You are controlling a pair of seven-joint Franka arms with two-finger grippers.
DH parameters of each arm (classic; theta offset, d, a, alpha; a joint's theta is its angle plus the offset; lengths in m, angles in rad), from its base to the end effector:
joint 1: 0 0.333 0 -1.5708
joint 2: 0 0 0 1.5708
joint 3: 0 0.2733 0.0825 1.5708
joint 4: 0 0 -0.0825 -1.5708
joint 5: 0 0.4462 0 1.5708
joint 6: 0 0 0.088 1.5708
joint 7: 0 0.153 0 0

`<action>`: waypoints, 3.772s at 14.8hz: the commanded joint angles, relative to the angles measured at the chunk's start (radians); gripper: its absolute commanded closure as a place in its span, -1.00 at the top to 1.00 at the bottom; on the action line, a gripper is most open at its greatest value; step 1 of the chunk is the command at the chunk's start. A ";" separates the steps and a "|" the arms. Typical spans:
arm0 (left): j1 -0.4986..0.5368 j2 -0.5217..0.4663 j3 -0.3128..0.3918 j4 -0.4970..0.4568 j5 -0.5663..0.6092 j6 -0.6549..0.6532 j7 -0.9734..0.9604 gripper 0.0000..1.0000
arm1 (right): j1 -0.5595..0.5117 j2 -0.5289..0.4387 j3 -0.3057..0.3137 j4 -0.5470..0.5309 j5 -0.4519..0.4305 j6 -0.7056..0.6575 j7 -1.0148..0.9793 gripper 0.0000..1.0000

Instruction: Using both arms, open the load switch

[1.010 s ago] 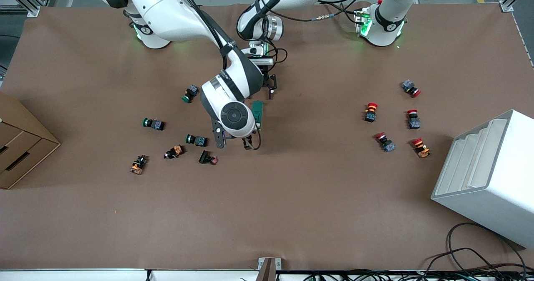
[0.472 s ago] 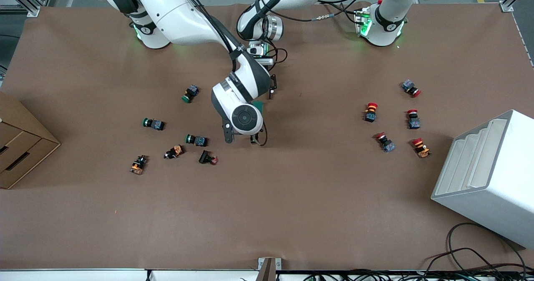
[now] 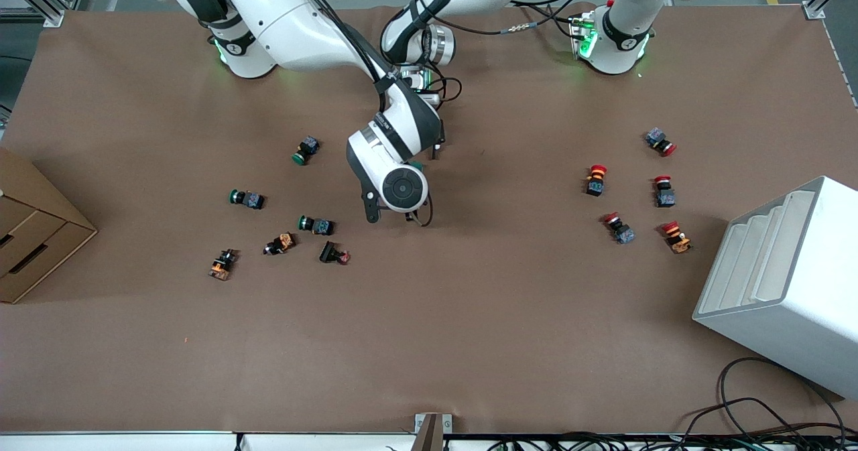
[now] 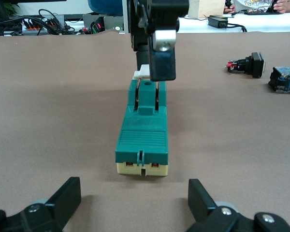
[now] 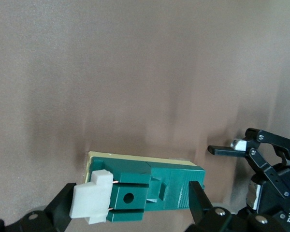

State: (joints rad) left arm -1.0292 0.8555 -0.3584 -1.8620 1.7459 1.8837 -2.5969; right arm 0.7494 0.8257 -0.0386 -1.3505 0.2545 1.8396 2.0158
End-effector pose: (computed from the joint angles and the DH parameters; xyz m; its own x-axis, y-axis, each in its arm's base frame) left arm 0.1984 -0.5703 -0.0325 0.4439 -0.0092 0.8960 -0.0221 -0.9998 0.0007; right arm 0.5126 0.4854 0.1009 0.1596 -0.9870 -0.0179 -0.9122 -0.1544 0.3796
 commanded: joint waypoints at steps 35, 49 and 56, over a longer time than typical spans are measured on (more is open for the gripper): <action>-0.002 0.028 0.012 0.014 0.006 0.002 -0.023 0.98 | 0.100 0.001 0.002 0.042 -0.041 -0.269 0.003 1.00; 0.035 0.014 0.007 0.067 -0.082 0.015 0.092 0.97 | 0.022 -0.036 -0.015 0.097 -0.066 -0.359 -0.219 1.00; 0.040 0.013 -0.011 0.173 -0.241 0.022 0.194 0.98 | -0.214 -0.152 -0.014 0.125 -0.127 -0.356 -0.728 1.00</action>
State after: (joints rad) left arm -0.9926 0.8593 -0.3627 -1.7560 1.5731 1.9004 -2.4896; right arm 0.5996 0.7225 -0.0712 -1.2017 0.1597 1.4831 1.4134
